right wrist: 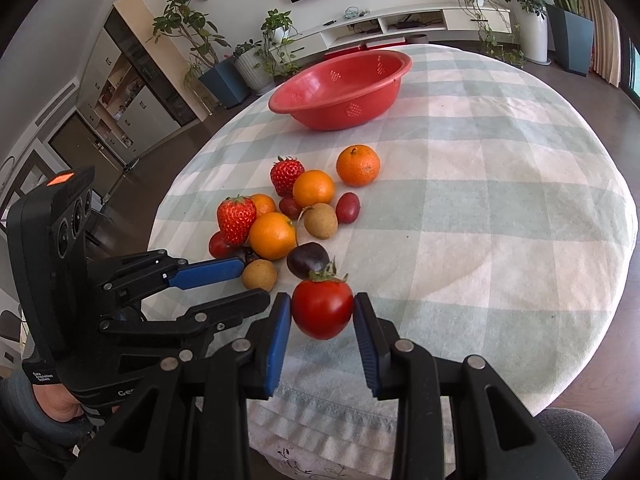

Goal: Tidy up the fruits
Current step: 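Lower the left gripper onto the brown kiwi and close it while the right gripper holds the tomato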

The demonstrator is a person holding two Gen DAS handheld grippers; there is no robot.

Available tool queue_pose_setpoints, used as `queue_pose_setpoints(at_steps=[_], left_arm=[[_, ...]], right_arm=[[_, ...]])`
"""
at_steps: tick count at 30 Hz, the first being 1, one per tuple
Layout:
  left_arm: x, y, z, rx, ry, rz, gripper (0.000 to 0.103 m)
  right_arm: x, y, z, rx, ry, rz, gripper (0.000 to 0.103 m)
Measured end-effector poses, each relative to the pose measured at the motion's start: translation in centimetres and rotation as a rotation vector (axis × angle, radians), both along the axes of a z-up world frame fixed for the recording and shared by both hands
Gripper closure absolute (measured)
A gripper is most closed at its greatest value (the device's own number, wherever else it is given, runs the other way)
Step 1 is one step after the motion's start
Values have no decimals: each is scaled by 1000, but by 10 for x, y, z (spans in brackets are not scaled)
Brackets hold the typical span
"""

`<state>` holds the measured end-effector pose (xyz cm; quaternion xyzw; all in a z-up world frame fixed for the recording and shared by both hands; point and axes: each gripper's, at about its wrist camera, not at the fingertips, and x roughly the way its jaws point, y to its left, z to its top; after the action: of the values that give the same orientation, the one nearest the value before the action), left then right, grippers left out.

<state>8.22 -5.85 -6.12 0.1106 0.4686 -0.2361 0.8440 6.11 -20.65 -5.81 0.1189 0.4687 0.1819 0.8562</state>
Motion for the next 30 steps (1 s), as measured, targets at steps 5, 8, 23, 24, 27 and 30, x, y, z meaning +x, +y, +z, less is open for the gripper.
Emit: queue_pose_setpoints(at_steps=[5, 8, 23, 24, 27, 30], left_arm=[[-1, -6, -1, 106, -50, -36, 82], [-6, -13, -4, 175, -73, -74, 82], [-31, -22, -16, 333, -233, -184, 83], [-33, -20, -16, 328, -234, -184, 83], [-39, -16, -12, 299, -259, -189, 84], [-49, -13, -3, 262, -288, -205, 94]], right_arm=[[0, -1, 2, 5, -7, 0, 68], [0, -1, 1, 7, -6, -1, 68], [-2, -5, 4, 15, -26, -12, 68], [-3, -5, 4, 15, -25, -14, 68], [-1, -7, 3, 17, -23, -19, 68], [-1, -7, 3, 17, -22, -18, 68]])
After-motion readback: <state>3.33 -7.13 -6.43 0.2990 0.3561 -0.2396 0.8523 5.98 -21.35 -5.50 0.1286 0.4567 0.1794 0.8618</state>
